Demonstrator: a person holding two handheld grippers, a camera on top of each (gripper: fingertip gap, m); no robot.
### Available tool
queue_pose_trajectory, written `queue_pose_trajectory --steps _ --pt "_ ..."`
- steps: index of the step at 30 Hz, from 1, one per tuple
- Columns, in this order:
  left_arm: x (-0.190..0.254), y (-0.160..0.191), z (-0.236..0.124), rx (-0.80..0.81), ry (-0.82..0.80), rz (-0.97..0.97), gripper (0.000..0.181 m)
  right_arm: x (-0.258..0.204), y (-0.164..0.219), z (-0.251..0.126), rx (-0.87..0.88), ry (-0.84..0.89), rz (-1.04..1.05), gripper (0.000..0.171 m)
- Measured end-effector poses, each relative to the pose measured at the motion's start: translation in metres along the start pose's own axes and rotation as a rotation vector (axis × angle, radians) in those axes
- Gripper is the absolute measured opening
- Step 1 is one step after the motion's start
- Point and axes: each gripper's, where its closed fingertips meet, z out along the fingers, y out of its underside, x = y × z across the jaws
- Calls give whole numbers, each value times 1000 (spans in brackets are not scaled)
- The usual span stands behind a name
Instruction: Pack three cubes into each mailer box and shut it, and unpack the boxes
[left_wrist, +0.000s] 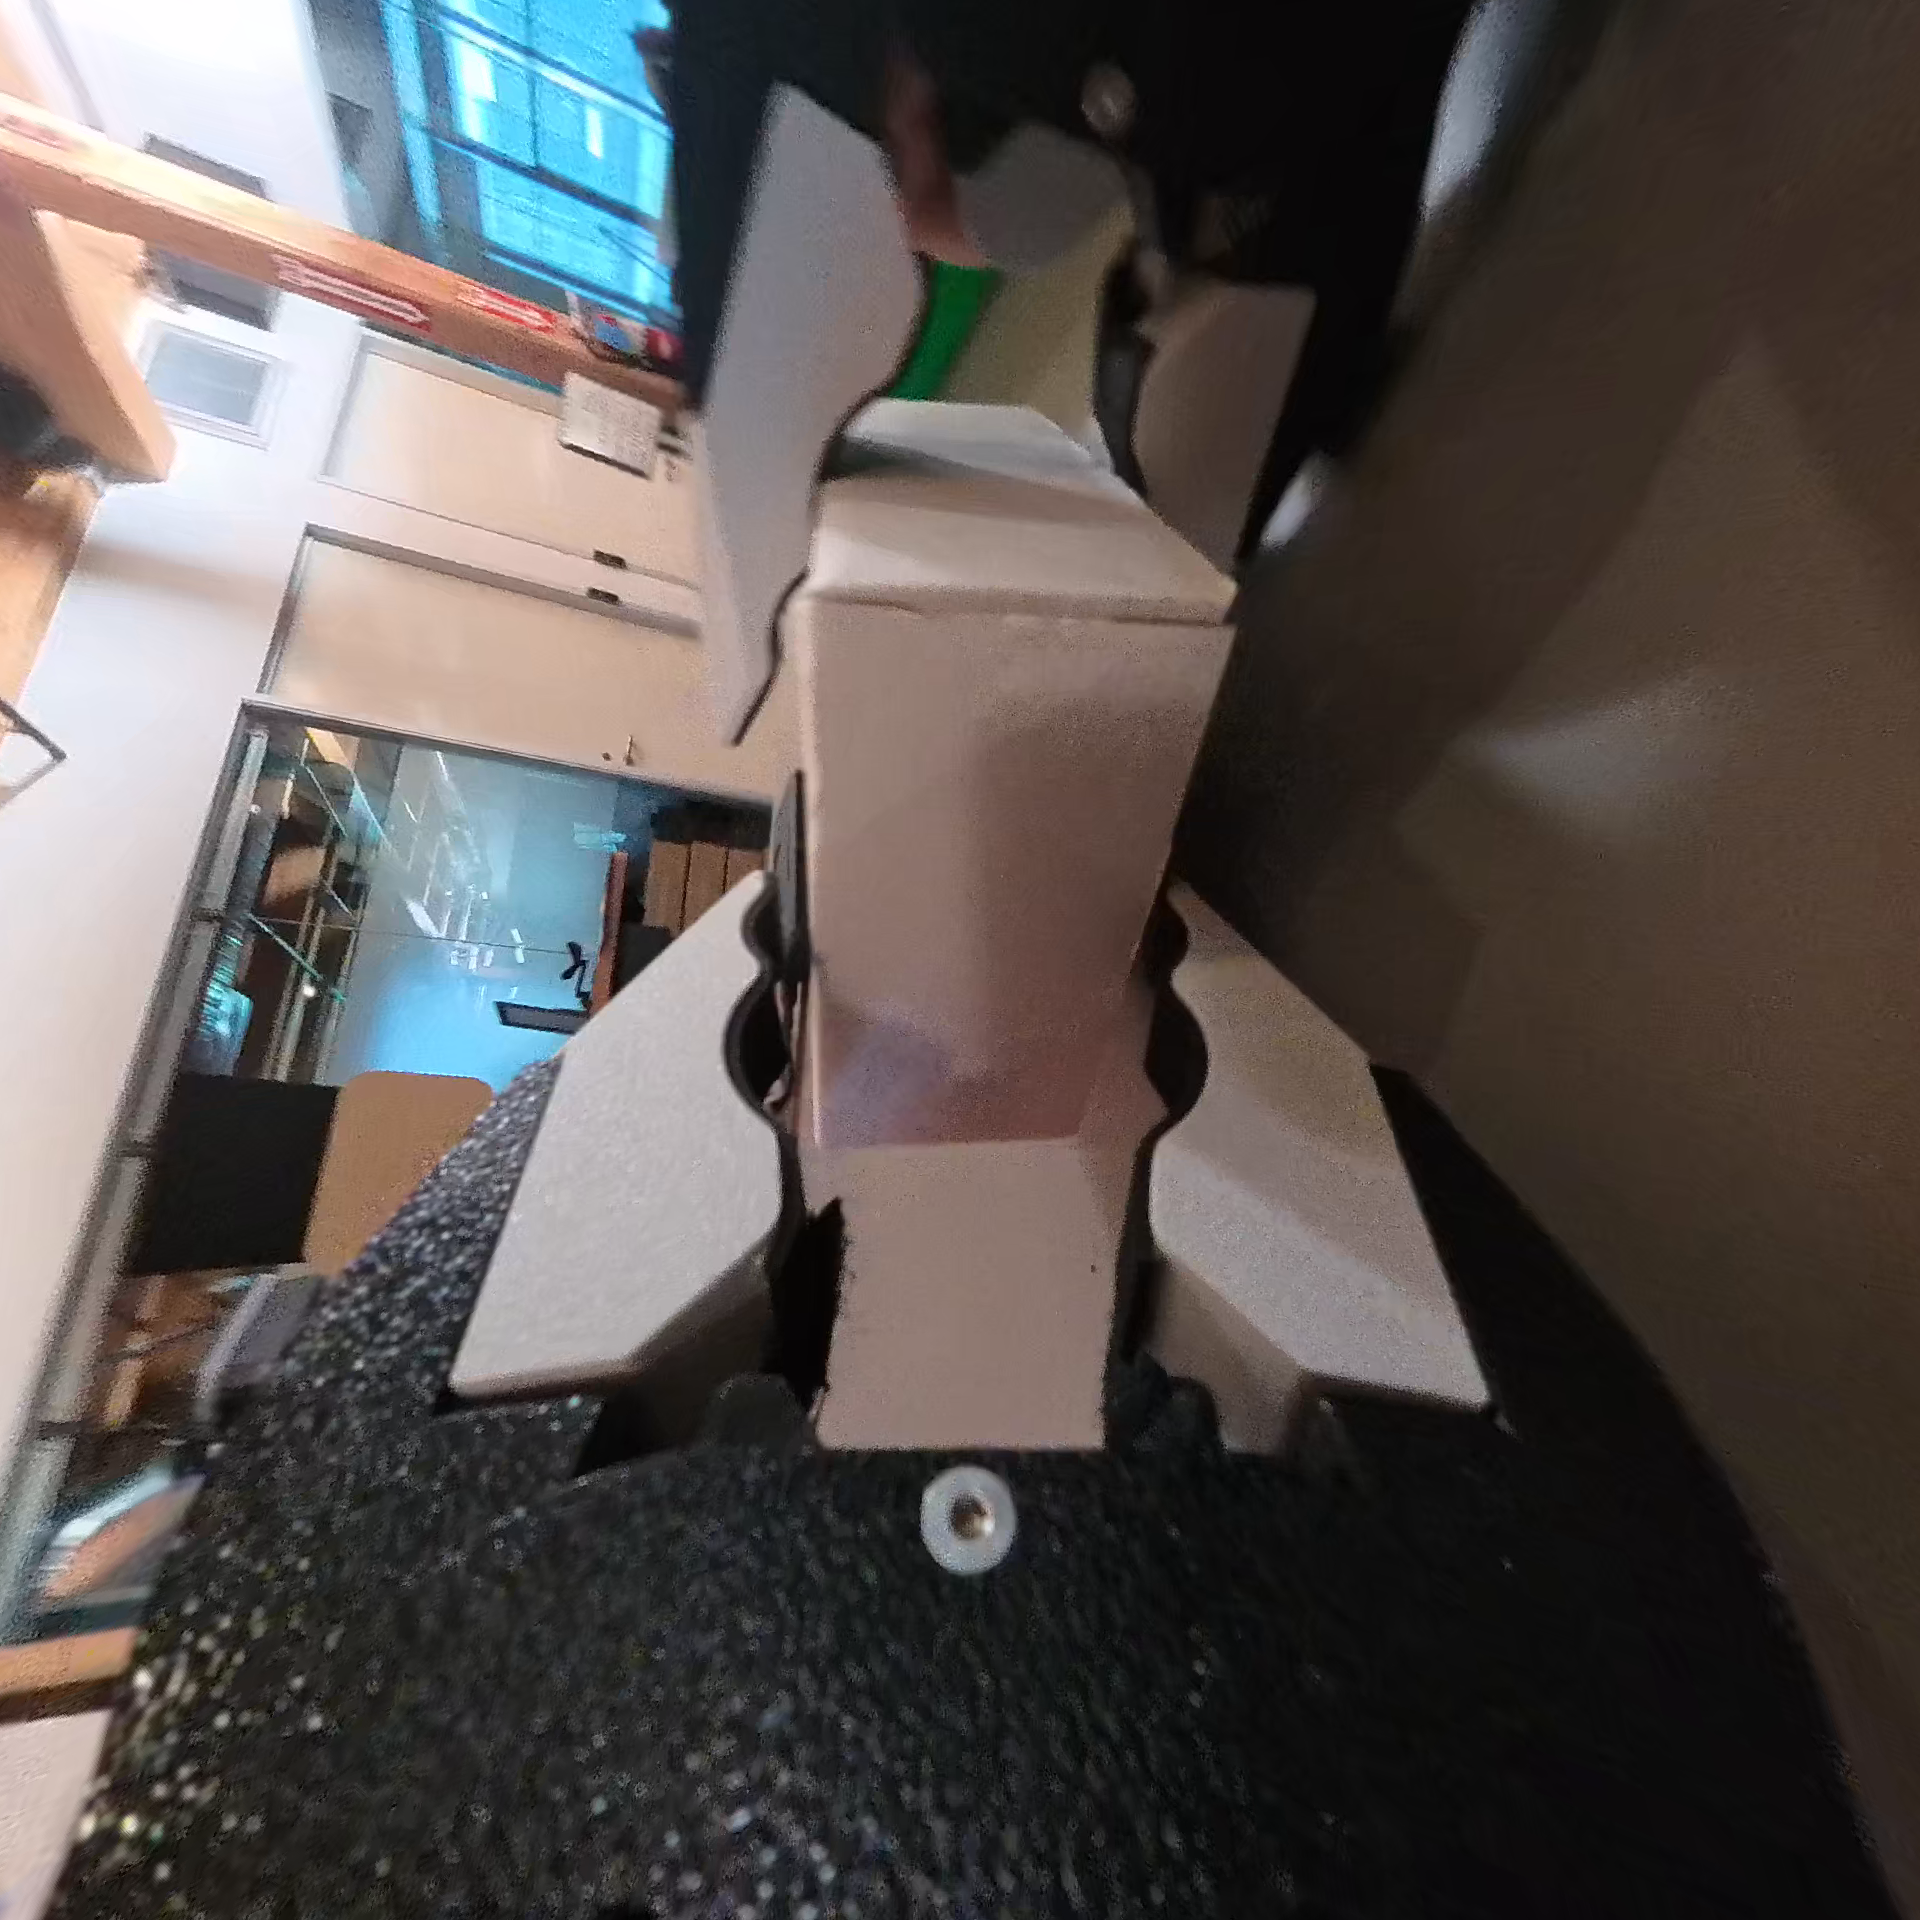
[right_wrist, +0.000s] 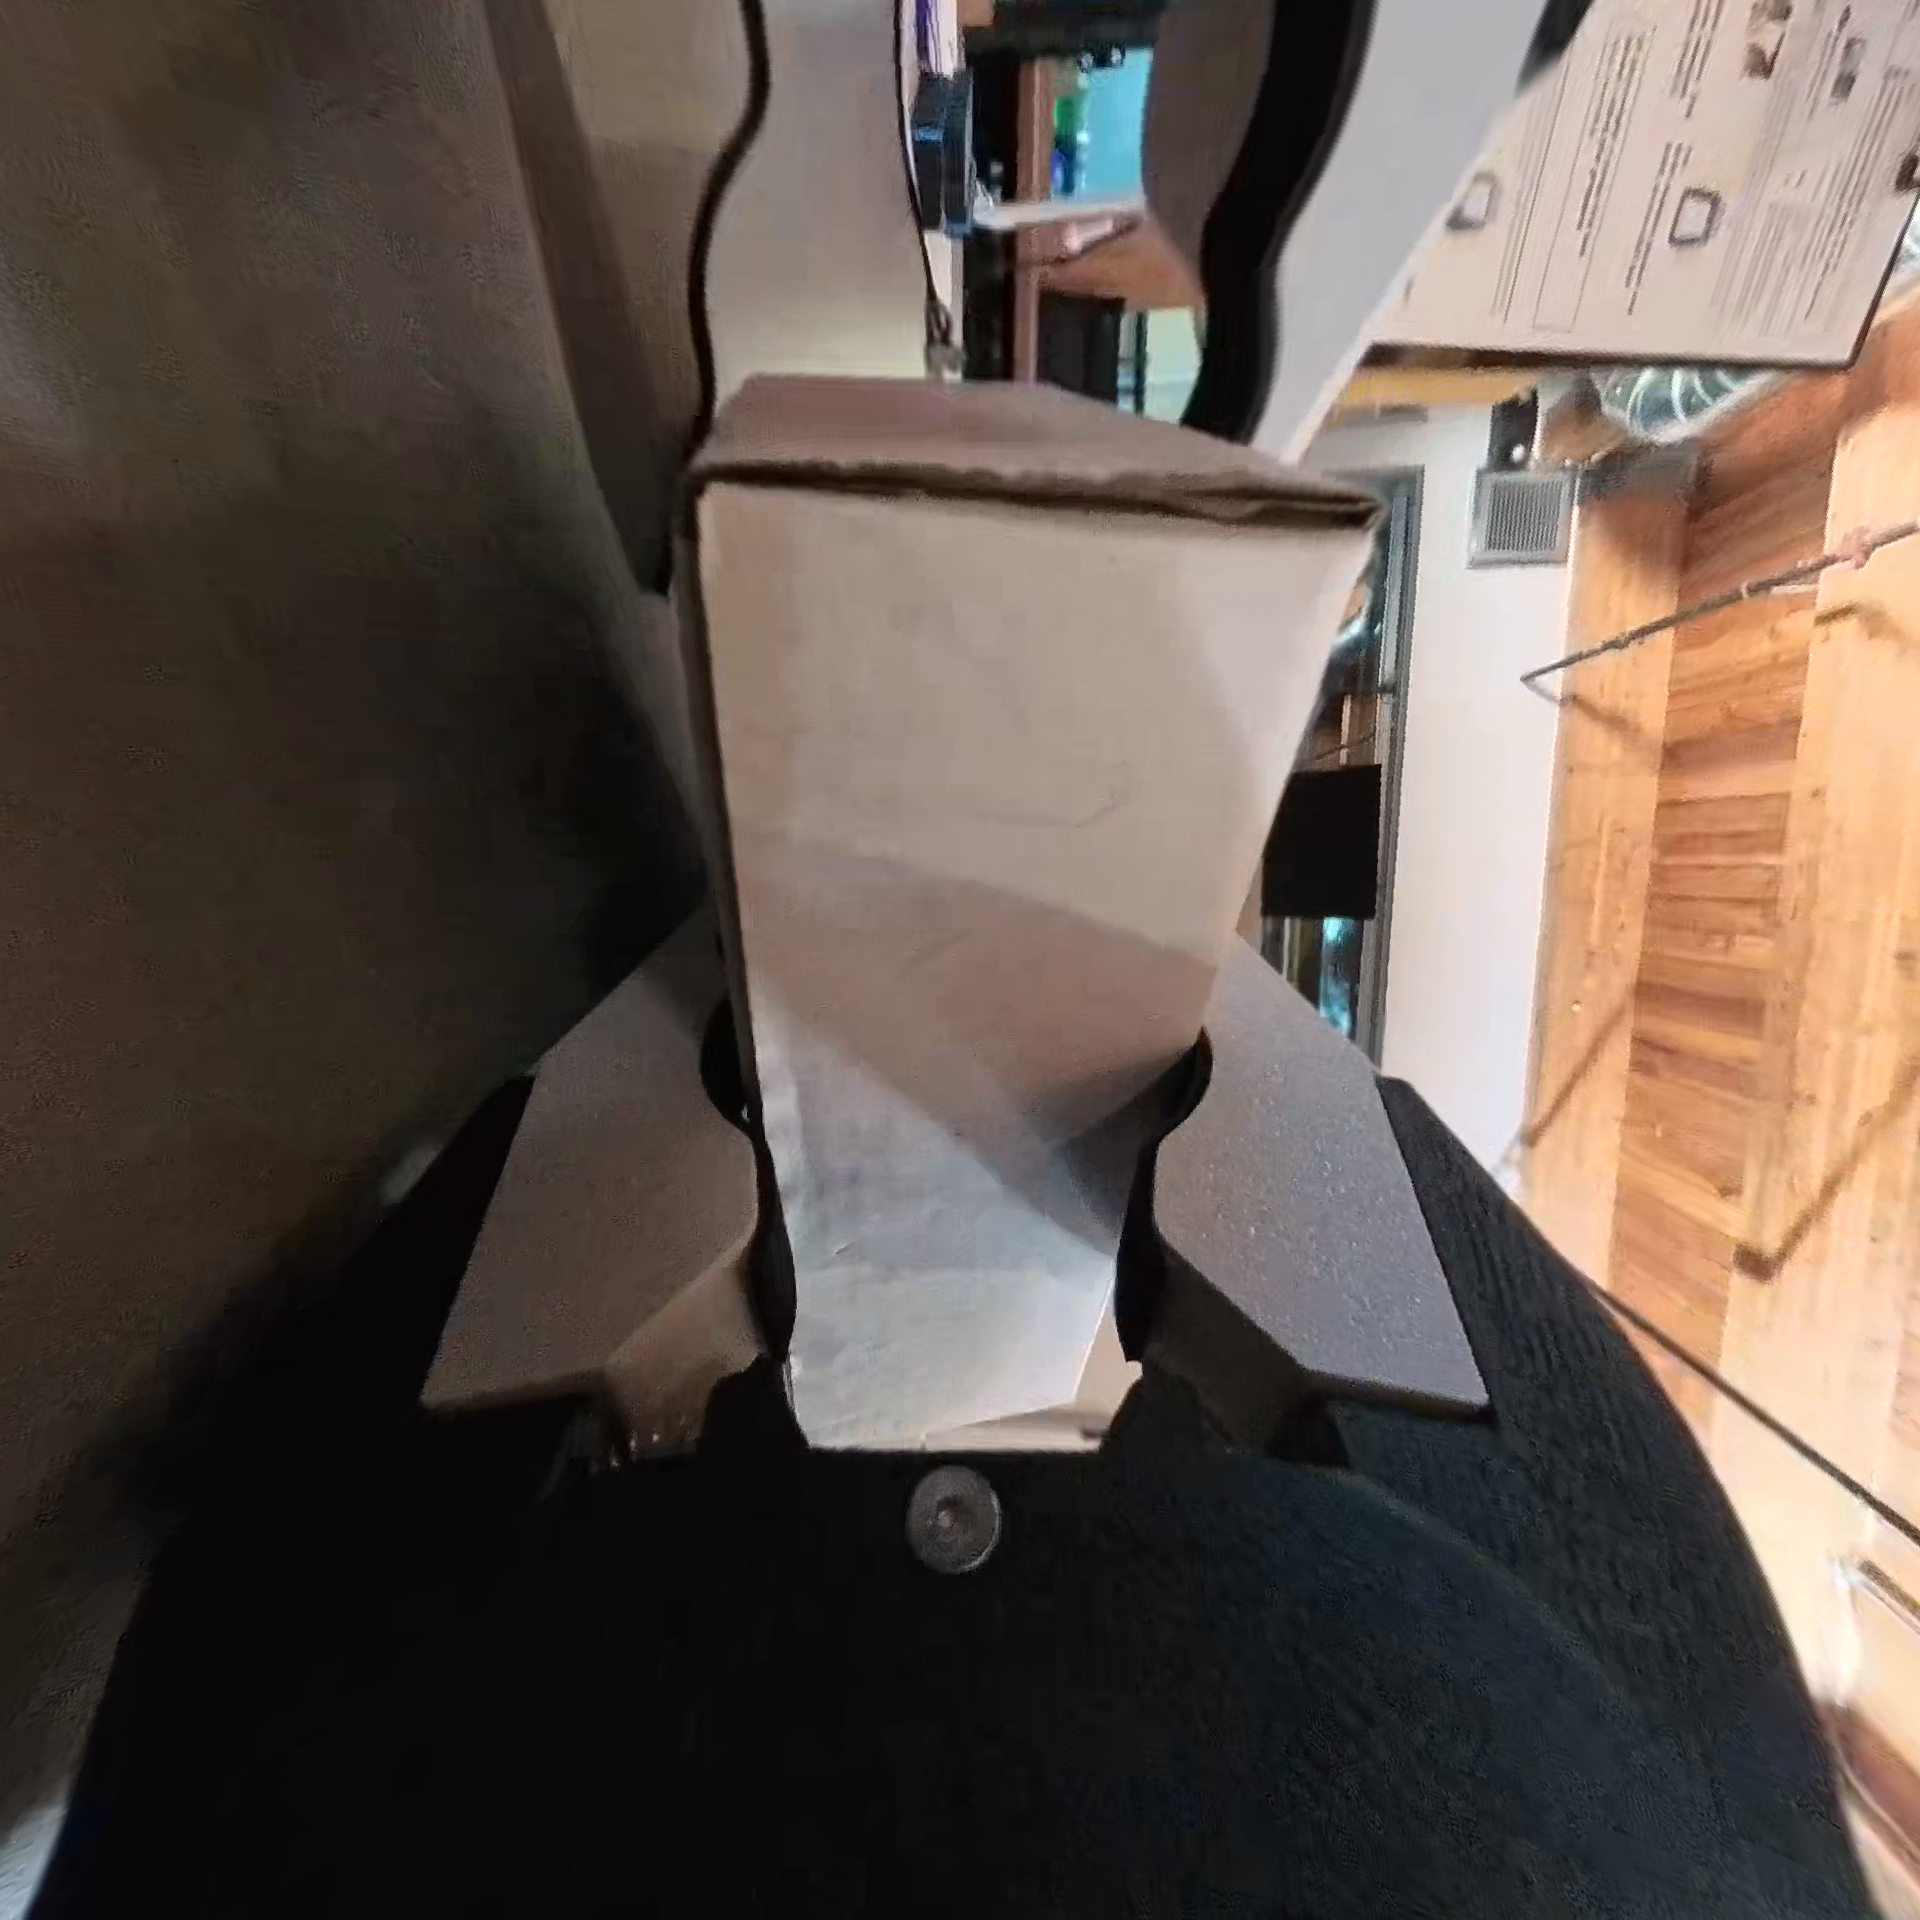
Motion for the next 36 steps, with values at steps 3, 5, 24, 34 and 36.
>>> queue_pose_trajectory --steps 3,5,24,34,36 --pt "-21 -1 -3 90 -70 -260 104 12 19 -1 -47 55 47 76" --pt "-36 3 -4 149 -106 -471 119 20 28 -3 -69 96 71 76" --pt "-76 22 -20 338 -278 -895 115 183 123 -127 -383 575 48 75" --pt "-70 17 -15 362 -203 -958 113 140 298 -158 -735 128 0 75" --pt "-70 17 -15 362 -203 -956 112 120 306 -148 -721 35 -22 74"
